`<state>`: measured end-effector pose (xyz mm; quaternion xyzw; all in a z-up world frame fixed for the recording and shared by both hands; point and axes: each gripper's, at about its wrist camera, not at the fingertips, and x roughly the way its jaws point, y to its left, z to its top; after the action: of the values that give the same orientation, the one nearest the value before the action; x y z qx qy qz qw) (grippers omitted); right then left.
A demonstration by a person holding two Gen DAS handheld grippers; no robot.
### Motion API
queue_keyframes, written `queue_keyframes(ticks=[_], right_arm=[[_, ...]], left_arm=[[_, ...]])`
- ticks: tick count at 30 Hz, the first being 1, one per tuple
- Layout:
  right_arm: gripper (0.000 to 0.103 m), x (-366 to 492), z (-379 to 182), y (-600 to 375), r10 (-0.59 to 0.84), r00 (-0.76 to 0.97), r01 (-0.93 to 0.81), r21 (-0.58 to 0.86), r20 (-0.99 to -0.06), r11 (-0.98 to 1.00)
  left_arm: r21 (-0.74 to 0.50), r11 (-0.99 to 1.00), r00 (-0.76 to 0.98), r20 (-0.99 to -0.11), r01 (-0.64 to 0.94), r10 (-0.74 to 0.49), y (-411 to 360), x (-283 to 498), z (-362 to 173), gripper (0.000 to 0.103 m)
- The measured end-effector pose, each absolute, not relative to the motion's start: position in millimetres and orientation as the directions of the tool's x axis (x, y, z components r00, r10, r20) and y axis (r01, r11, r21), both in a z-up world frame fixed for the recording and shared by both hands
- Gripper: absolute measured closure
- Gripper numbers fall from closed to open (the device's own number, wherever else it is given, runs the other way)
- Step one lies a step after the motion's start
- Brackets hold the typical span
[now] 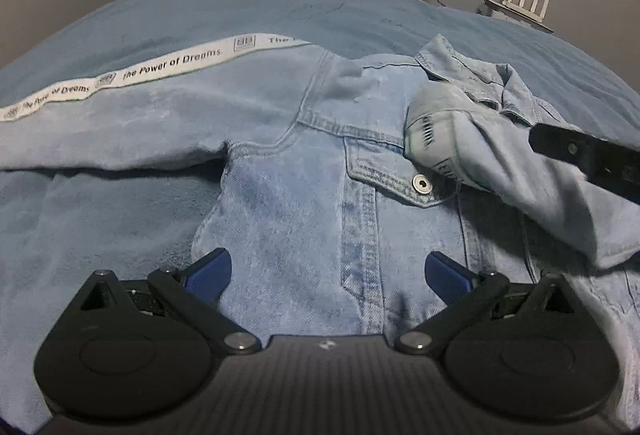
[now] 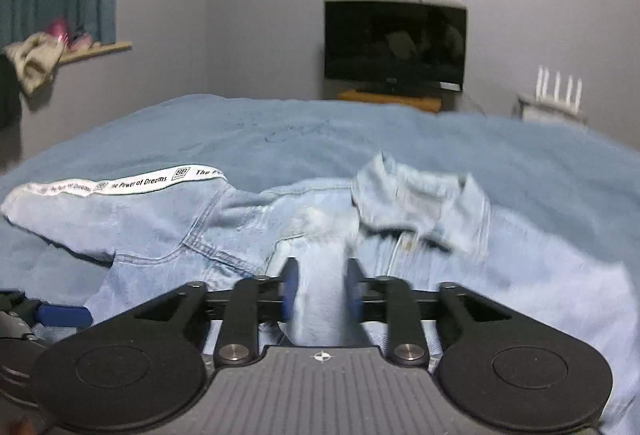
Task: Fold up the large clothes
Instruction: 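Lay the sleeve across the jacket front with the right gripper and release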
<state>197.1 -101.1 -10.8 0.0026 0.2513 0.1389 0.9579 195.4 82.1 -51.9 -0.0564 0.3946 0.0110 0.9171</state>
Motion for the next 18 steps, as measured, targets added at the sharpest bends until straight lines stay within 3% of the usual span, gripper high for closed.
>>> queue_keyframes(ticks=[2, 6, 14, 18], right_arm=[[0.059, 183, -14, -118, 0.316, 0.825, -0.267, 0.169, -0.469, 0.949], [0.054, 168, -14, -150, 0.331, 0.832, -0.227, 0.270, -0.446, 0.936], [0.050, 235, -41, -159, 0.348, 0.751, -0.047, 0.480, -0.561, 0.876], [0.046, 236, -46, -154, 0.559, 0.657, -0.142, 0.645, -0.506, 0.751]], left_arm=[[-0.105, 0.993, 0.689, -0.724, -0.055, -0.038, 82, 196, -52, 0.000], [-0.182, 0.981, 0.709, -0.700, -0.064, -0.084, 84, 192, -47, 0.000], [-0.181, 0.983, 0.718, -0.689, -0.041, -0.097, 78, 187, -39, 0.000], [-0.194, 0.980, 0.704, -0.701, -0.034, -0.114, 78, 187, -41, 0.000]])
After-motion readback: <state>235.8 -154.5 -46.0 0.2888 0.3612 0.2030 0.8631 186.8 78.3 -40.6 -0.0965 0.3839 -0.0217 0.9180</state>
